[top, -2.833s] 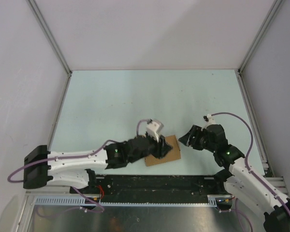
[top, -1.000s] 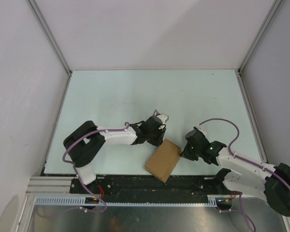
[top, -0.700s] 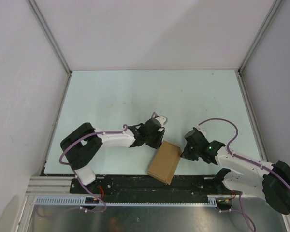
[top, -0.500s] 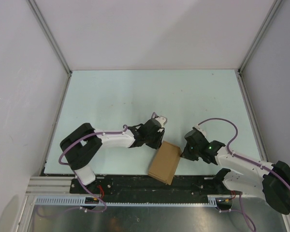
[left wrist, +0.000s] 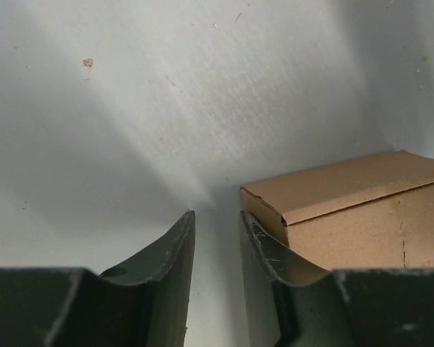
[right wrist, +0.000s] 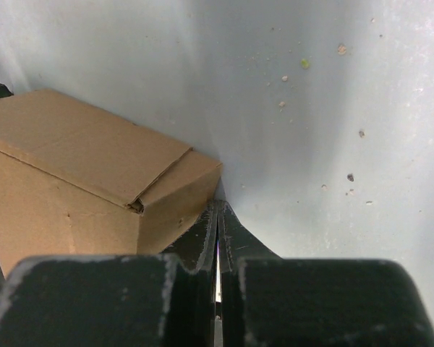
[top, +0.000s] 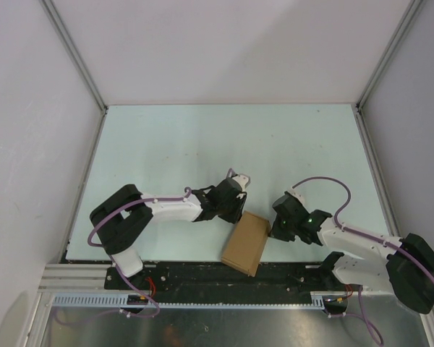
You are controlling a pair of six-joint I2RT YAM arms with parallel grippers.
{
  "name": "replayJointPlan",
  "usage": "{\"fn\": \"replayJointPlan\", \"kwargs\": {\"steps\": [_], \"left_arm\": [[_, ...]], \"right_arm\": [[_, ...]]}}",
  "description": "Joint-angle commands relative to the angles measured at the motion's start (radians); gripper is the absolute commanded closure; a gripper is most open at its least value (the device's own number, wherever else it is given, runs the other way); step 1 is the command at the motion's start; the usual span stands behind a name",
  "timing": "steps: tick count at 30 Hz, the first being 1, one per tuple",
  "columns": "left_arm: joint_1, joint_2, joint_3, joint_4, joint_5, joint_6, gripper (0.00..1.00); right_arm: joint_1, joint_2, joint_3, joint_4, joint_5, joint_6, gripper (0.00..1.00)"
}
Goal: Fold the paper box
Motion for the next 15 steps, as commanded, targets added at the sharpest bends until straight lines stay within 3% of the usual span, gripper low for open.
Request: {"fn": "replayJointPlan", "kwargs": {"steps": [1,15], "left_arm": [[-0.022,-0.03,-0.01,0.0,0.047,-0.029,0.64],[-0.033,-0.016,0.009,0.011,0.053,-0.032,0.64]], "right_arm": [[0.008,0.007,0.04,0.079,0.002,0.004,1.0],[0.033,0.081,0.106,0.112,-0.001,-0.01,1.0]]}}
